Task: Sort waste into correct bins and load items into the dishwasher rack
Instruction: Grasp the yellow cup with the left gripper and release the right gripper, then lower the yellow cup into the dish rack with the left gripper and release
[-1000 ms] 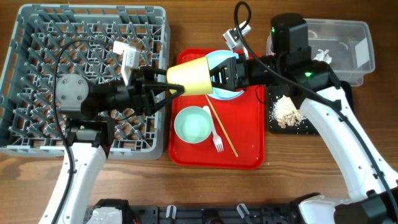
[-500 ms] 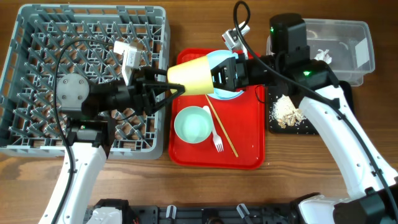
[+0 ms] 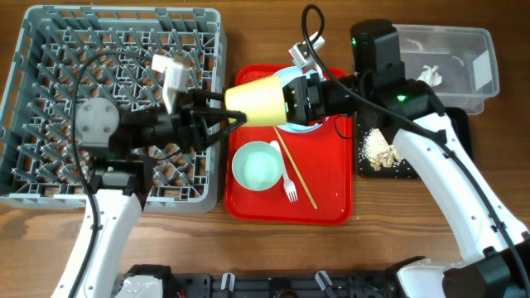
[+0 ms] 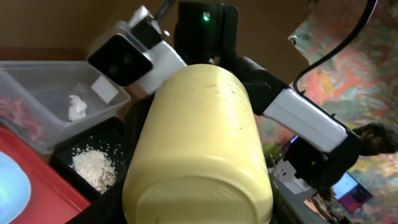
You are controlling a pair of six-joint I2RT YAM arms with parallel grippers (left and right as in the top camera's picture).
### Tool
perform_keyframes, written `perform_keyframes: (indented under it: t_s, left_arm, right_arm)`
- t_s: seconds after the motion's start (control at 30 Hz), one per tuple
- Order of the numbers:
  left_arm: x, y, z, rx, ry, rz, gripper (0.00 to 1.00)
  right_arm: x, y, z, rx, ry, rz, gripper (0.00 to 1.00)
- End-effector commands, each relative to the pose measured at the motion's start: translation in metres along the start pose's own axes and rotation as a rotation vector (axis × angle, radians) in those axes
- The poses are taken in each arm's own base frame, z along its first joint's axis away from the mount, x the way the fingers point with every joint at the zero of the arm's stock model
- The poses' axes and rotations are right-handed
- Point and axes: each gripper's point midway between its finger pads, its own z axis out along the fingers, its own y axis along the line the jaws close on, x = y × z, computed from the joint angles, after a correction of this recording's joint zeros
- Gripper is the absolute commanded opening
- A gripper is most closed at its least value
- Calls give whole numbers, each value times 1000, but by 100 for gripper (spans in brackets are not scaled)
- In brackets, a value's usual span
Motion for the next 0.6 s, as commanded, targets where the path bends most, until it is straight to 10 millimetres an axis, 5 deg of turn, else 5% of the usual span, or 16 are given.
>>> perform_keyframes:
  t_s: [0.0, 0.17, 0.23, 0.27, 0.57]
  left_arm:
    - [-12, 14, -14, -45, -36, 19, 37]
    - [-10, 56, -35, -166, -79, -32, 29]
    - [-5, 81, -45, -271, -109, -62, 19]
    - [1, 105, -56, -387, -129, -95, 4]
    - [19, 146, -96, -781, -174, -166, 4]
  right_arm:
    - [-13, -10, -13, 18, -45, 19, 41]
    - [-32, -28, -34, 93, -146, 33, 44]
    - [-39, -38, -40, 150, -190, 17, 45]
    - [-43, -55, -44, 239, -231, 19, 46]
    - [-17, -124, -85, 656, -239, 87, 45]
